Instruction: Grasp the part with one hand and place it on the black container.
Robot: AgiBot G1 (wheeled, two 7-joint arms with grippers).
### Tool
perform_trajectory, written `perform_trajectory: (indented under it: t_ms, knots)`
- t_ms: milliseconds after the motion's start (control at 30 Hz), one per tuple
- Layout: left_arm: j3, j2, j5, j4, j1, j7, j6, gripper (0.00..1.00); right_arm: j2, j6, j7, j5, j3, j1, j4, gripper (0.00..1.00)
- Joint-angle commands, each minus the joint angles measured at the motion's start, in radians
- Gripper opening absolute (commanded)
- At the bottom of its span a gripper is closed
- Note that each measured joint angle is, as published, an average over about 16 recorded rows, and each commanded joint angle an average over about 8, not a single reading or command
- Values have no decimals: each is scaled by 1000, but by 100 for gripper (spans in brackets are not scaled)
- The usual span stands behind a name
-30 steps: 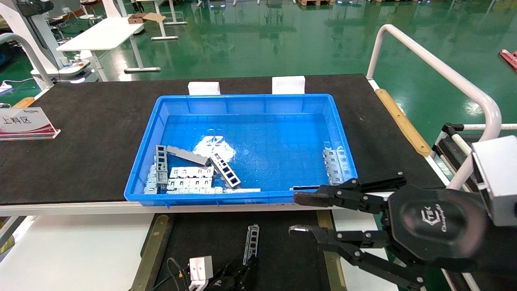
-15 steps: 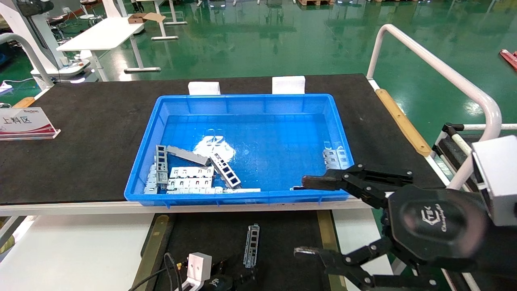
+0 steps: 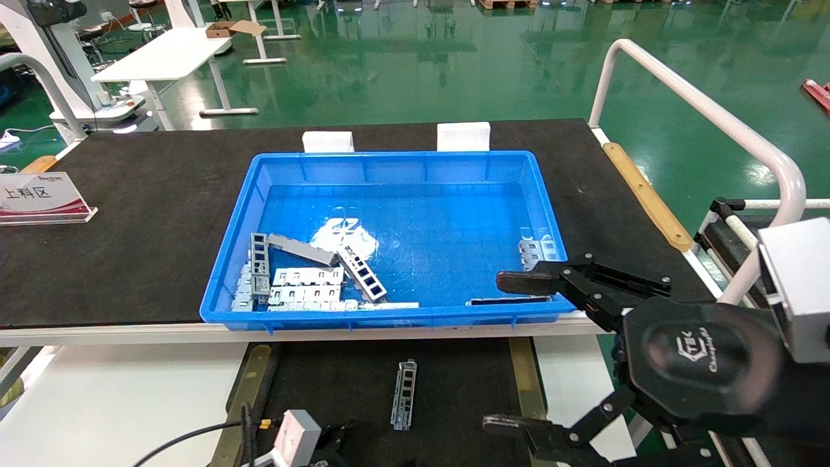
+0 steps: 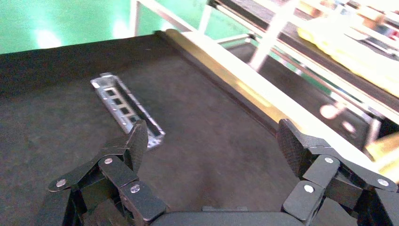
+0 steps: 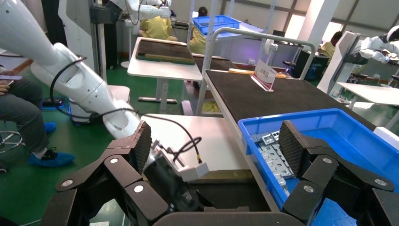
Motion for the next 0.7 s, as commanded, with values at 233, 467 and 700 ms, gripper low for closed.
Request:
perform_trajectory:
  t_ms: [233, 467, 700]
  knots:
    - [39, -95, 47, -23, -49, -56, 120, 100, 0, 0, 0, 0, 0, 0, 0, 100]
    - [45, -144, 62, -71, -71, -72, 170, 100, 0, 0, 0, 0, 0, 0, 0, 100]
    - [46, -180, 68, -125, -78, -82, 180, 100, 0, 0, 0, 0, -1, 0, 0, 100]
